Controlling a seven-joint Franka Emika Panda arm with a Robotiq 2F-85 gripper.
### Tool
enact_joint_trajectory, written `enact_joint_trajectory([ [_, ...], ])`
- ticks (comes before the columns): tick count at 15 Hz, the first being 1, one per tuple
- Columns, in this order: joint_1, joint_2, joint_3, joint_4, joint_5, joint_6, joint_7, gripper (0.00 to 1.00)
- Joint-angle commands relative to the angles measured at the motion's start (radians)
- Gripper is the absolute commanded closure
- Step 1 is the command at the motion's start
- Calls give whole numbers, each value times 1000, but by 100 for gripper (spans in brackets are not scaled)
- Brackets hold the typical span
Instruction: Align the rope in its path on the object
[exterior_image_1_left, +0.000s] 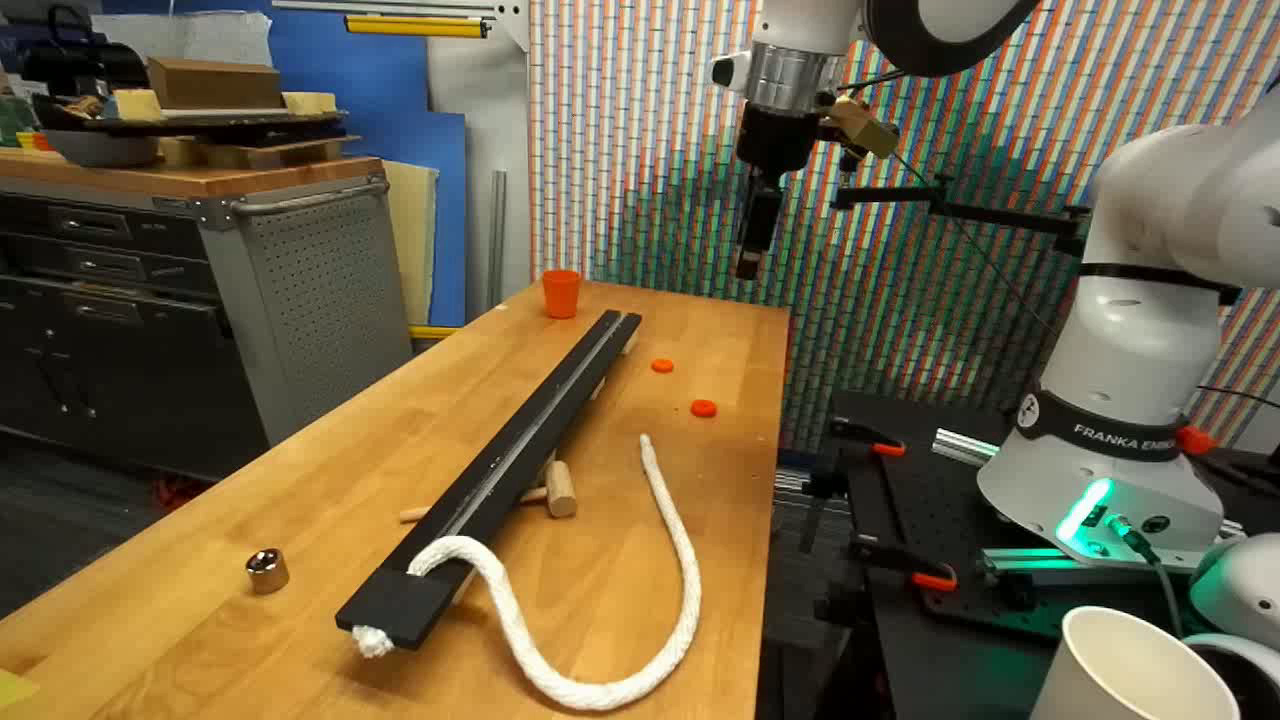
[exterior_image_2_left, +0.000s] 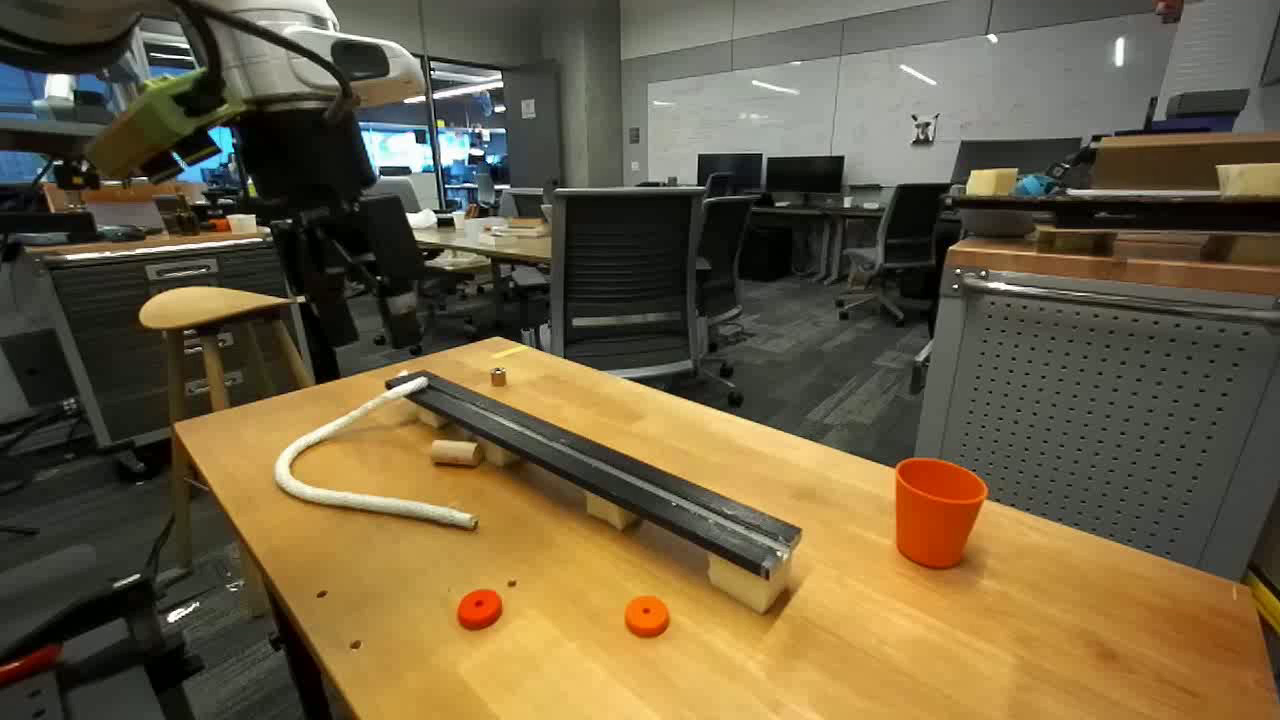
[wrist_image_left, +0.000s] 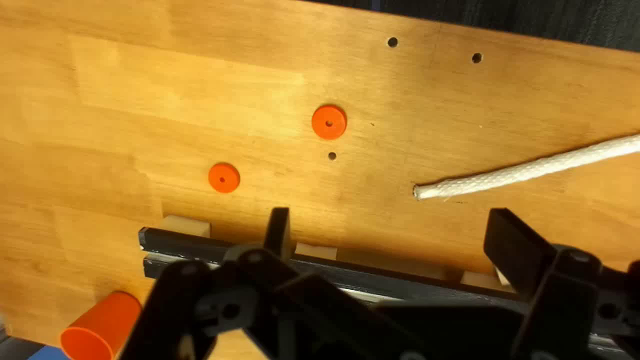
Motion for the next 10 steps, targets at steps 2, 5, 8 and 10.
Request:
enact_joint_trajectory([
  [2, -1, -1, 1, 3, 2, -3, -1, 0],
  [5, -1, -1, 1, 3, 2, -3, -1, 0],
  [8, -10, 35, 18, 17, -4, 6, 43, 0],
  [10, -20, 78, 38, 29, -19, 12, 95, 0],
])
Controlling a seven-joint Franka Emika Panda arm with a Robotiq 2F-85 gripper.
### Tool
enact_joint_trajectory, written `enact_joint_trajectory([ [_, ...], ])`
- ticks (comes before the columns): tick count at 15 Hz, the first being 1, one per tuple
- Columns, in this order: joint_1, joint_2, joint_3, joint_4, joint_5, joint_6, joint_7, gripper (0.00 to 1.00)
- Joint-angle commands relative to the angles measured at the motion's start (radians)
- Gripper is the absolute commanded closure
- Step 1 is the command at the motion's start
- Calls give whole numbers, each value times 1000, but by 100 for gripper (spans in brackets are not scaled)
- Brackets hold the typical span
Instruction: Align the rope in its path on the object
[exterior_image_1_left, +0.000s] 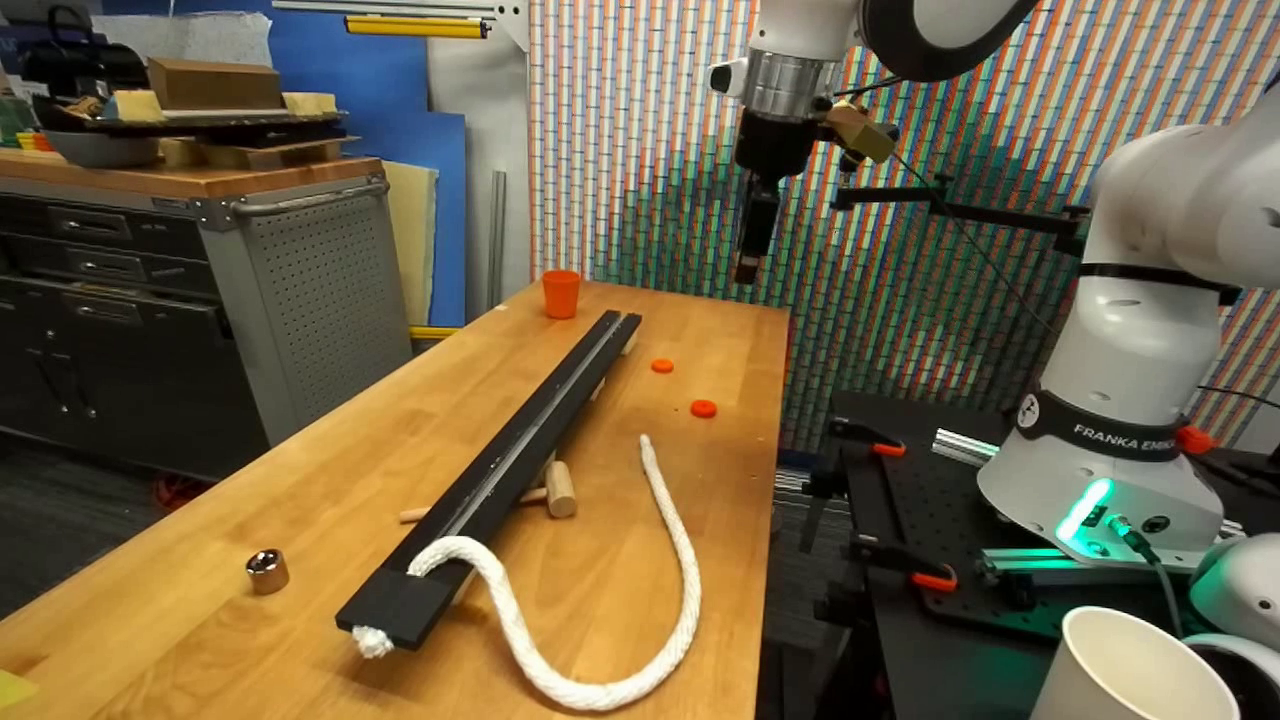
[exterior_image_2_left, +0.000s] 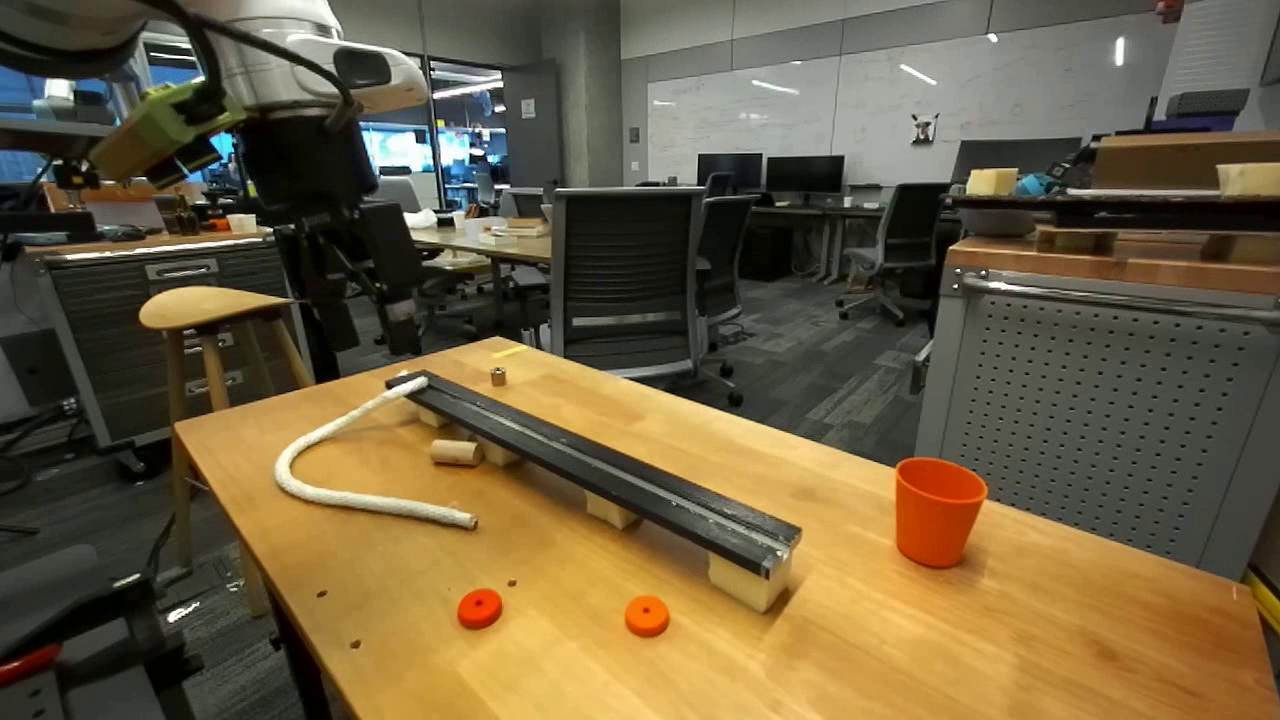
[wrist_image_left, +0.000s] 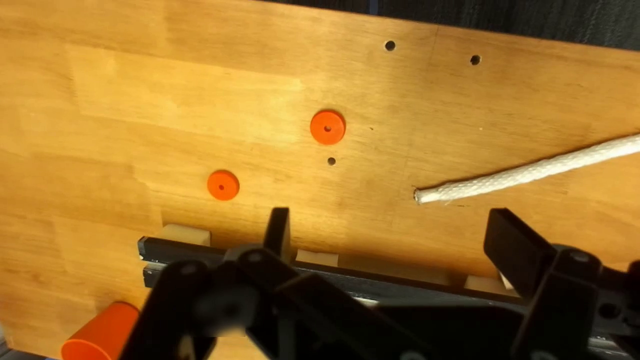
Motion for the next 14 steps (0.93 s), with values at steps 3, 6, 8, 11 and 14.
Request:
enact_joint_trajectory([
  [3, -8, 134, 58, 50, -12, 5, 126, 0],
  [6, 3, 215, 79, 86, 2, 32, 191, 0],
  [8, 5, 259, 91, 112, 5, 83, 257, 0],
  [11, 3, 330, 112, 164, -22, 118, 345, 0],
  [14, 5, 389, 125, 212, -42, 113, 453, 0],
])
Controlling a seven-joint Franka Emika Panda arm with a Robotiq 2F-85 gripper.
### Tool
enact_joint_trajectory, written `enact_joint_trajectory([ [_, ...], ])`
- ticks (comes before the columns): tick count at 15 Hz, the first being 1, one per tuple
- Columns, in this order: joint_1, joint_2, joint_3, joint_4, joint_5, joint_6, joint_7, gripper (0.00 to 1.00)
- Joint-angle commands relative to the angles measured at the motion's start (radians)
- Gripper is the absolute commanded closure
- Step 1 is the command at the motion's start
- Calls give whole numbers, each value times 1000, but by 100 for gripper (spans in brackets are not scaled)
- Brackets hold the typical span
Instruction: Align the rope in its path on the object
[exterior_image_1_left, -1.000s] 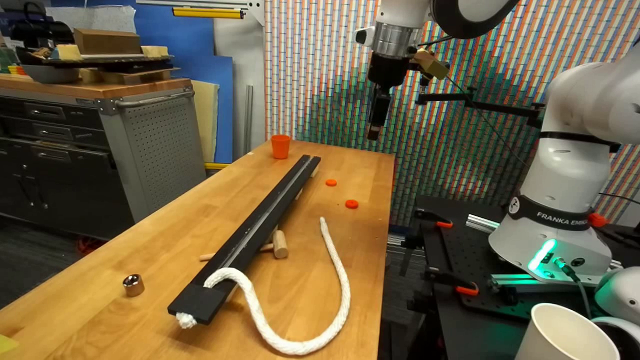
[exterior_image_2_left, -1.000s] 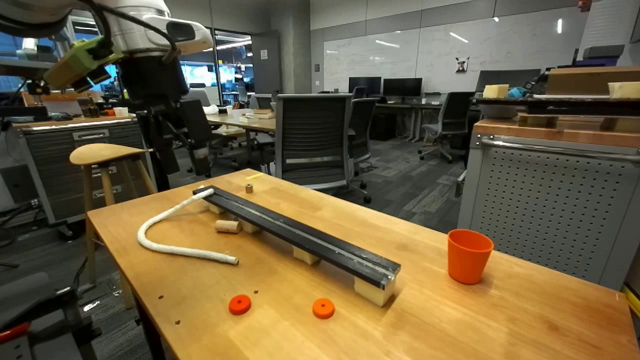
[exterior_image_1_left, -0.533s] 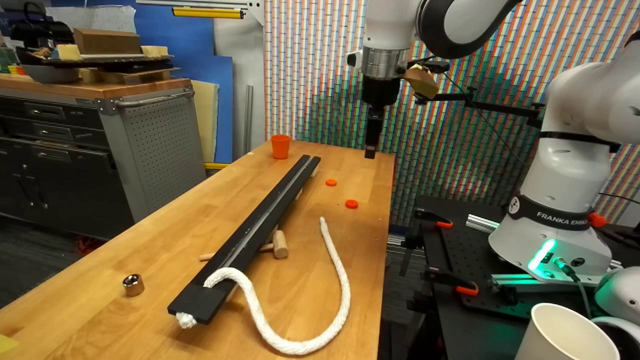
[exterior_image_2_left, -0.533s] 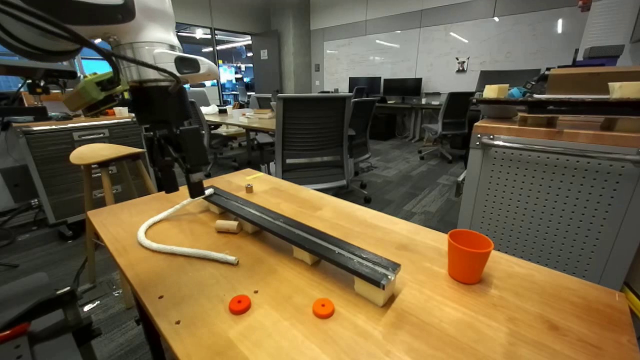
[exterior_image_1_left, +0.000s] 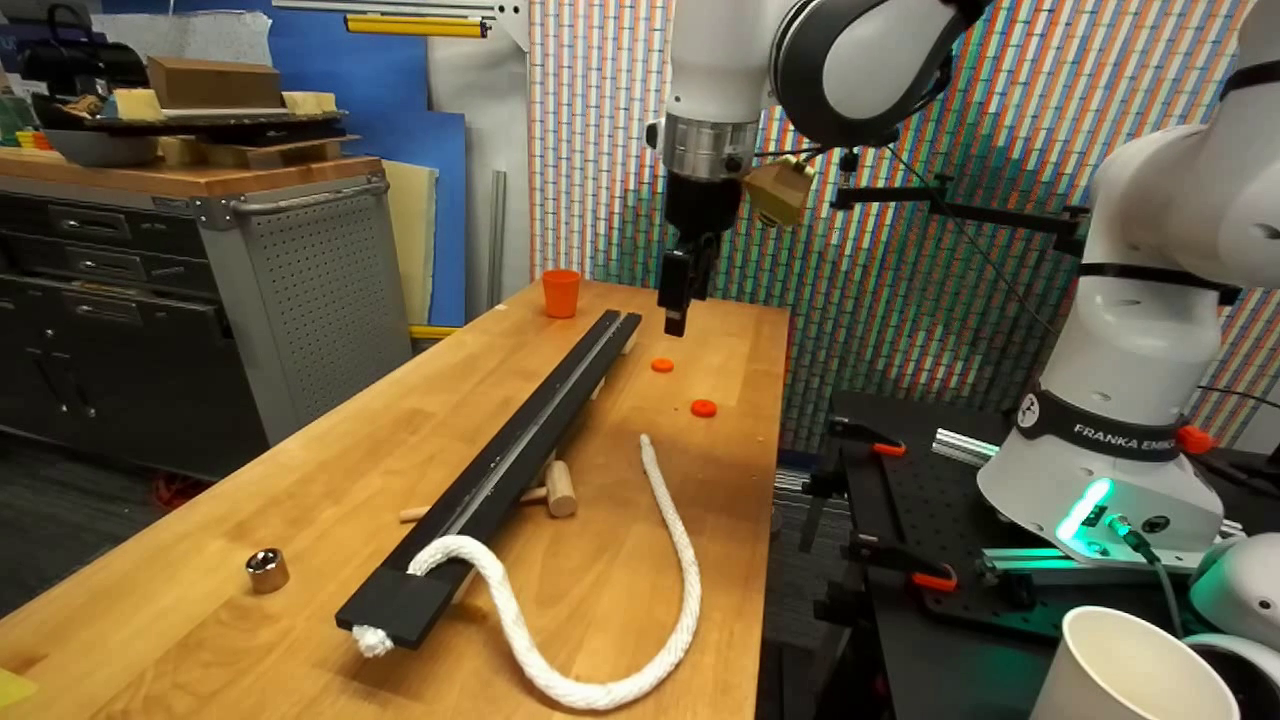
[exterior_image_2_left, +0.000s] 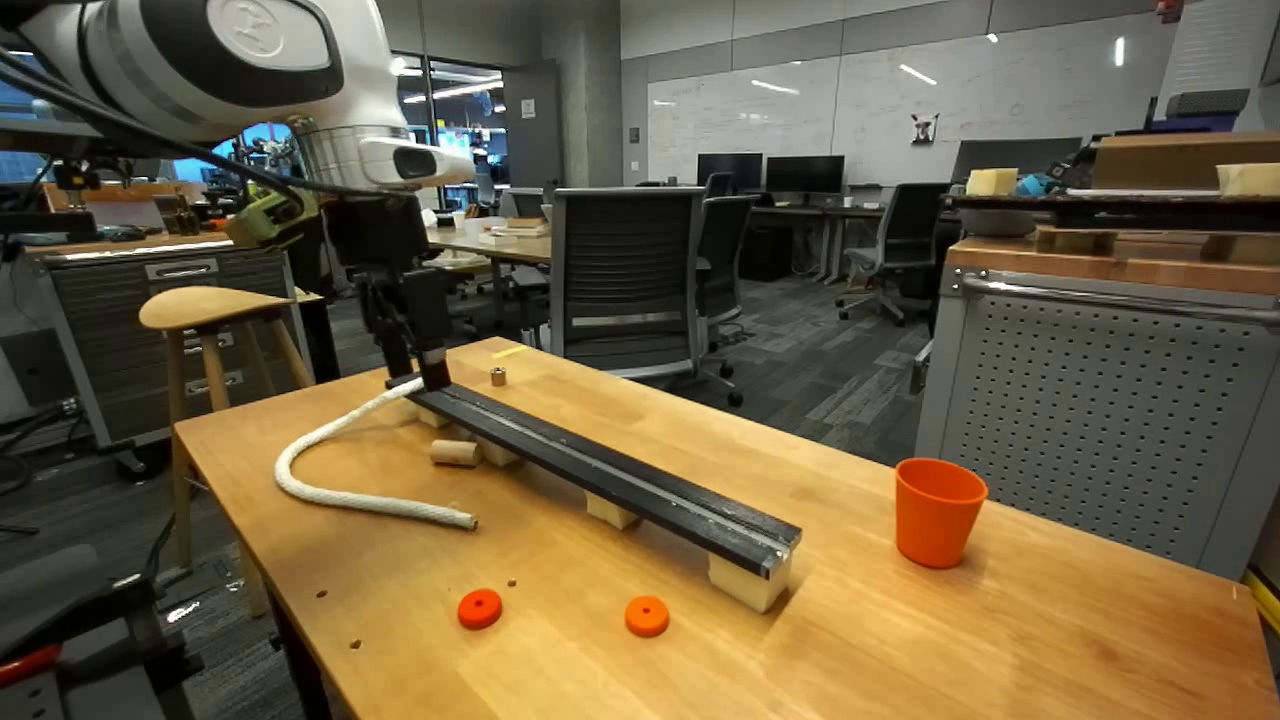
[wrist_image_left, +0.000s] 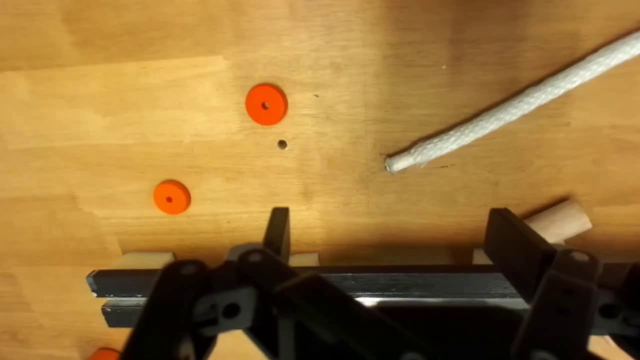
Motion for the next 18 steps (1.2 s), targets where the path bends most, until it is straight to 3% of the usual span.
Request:
enact_joint_trajectory([
  [1, 3, 92, 20, 80, -41, -13, 153, 0],
  [5, 40, 191, 3, 128, 38, -21, 231, 0],
  [12, 88, 337, -17, 191, 270, 50, 231, 0],
  [18, 115, 445, -78, 202, 250, 118, 313, 0],
])
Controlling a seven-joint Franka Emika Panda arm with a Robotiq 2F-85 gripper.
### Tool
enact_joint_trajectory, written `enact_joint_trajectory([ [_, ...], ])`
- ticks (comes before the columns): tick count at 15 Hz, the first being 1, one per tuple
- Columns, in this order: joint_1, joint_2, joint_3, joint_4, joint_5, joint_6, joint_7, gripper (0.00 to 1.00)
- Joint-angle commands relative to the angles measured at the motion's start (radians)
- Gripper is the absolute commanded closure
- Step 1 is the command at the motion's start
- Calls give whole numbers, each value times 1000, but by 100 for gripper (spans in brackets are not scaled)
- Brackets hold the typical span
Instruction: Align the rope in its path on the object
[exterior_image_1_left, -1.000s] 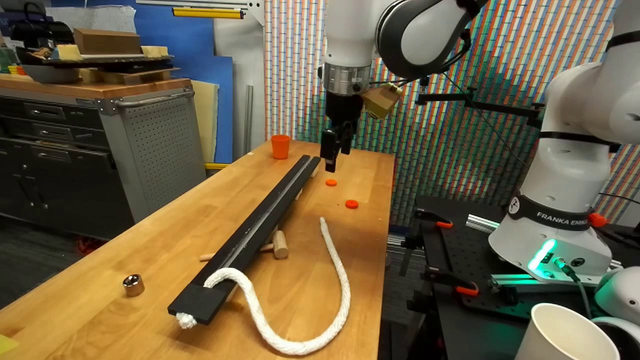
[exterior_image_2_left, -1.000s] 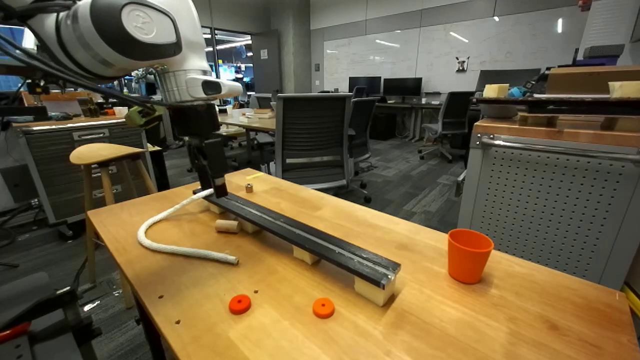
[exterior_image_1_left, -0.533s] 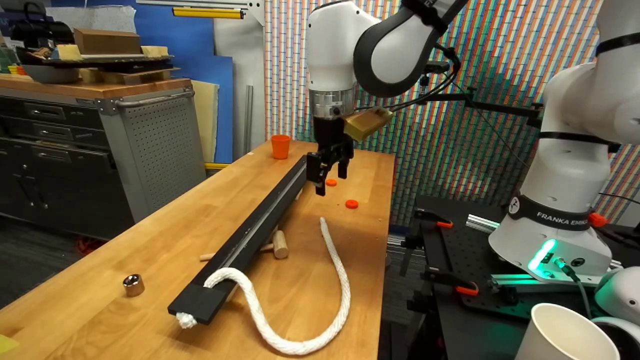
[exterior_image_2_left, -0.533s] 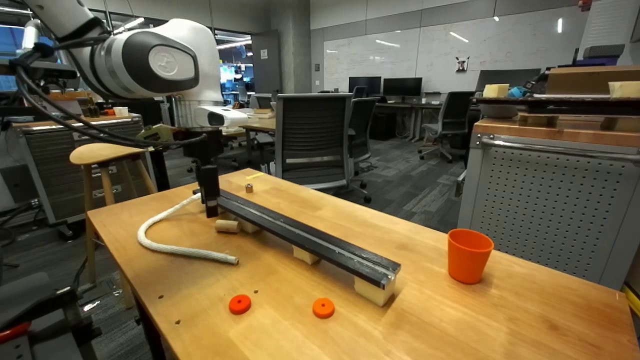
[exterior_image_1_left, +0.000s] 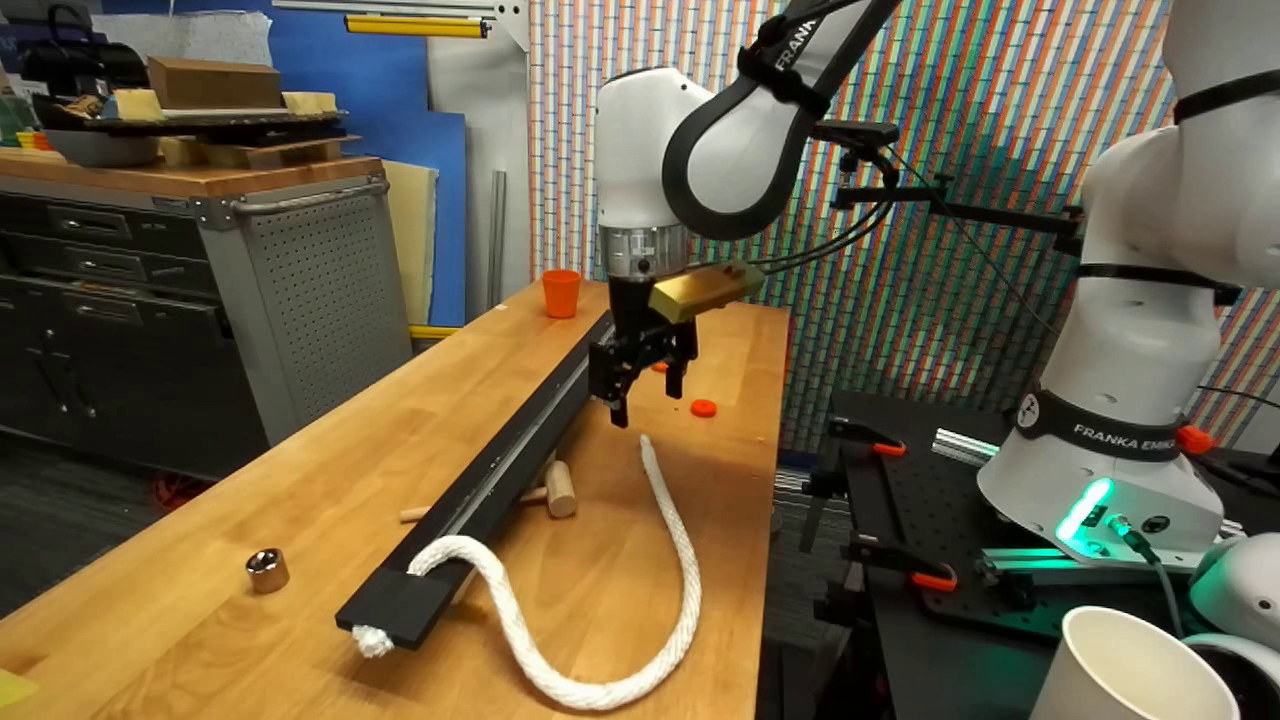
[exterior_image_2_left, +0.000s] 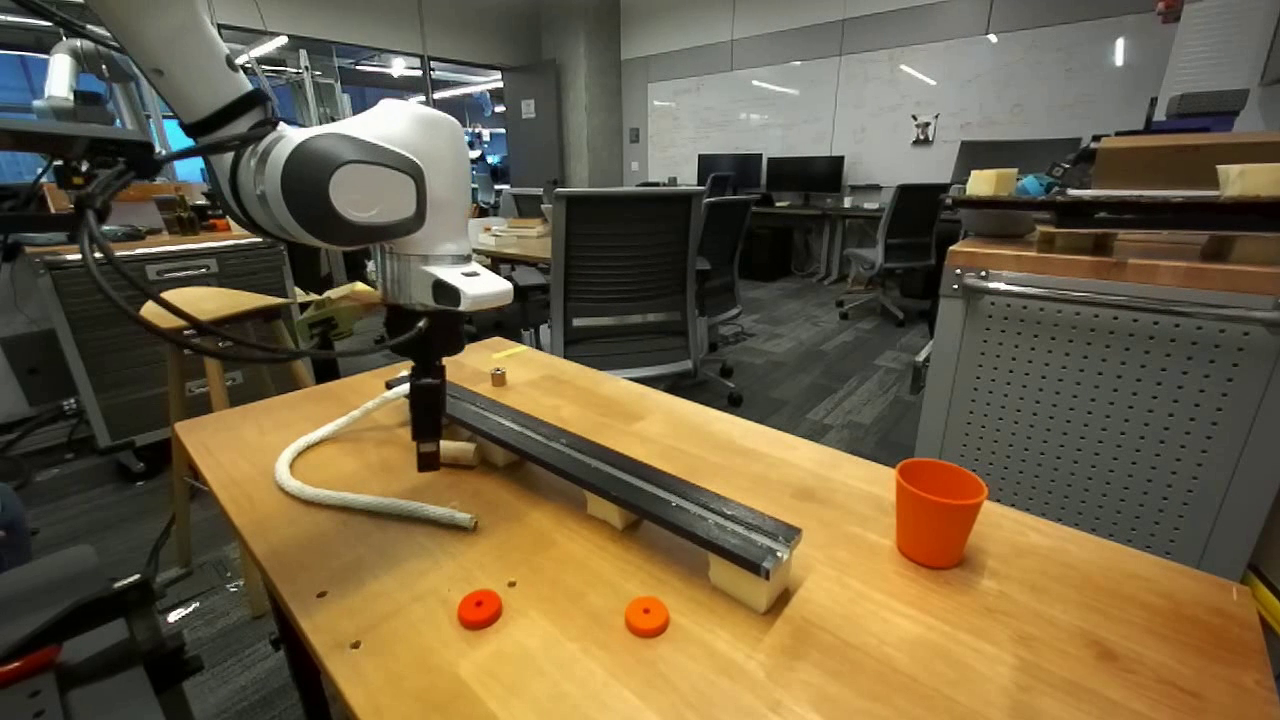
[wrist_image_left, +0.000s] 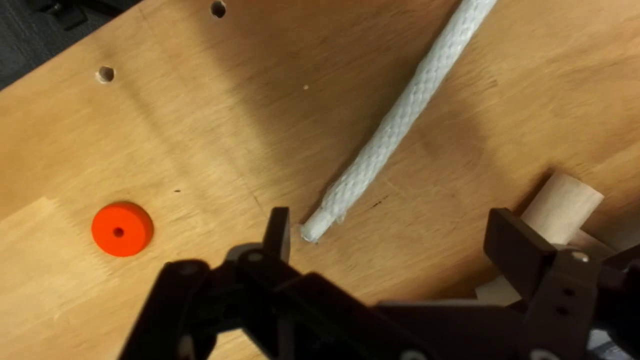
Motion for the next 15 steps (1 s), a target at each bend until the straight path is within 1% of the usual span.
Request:
enact_joint_trajectory([
  [1, 36, 84, -49, 36, 2, 38, 39, 0],
  [4, 47, 151, -62, 72, 15, 66, 17, 0],
  [8, 67, 219, -78, 122, 20, 71, 14, 0],
  [12, 85, 224, -105, 129, 13, 58, 20, 0],
  [13, 84, 216, -108, 123, 19, 58, 18, 7],
  [14, 87, 209, -115, 116, 16, 57, 19, 26],
  [15, 91, 204, -125, 111, 8, 58, 24, 35],
])
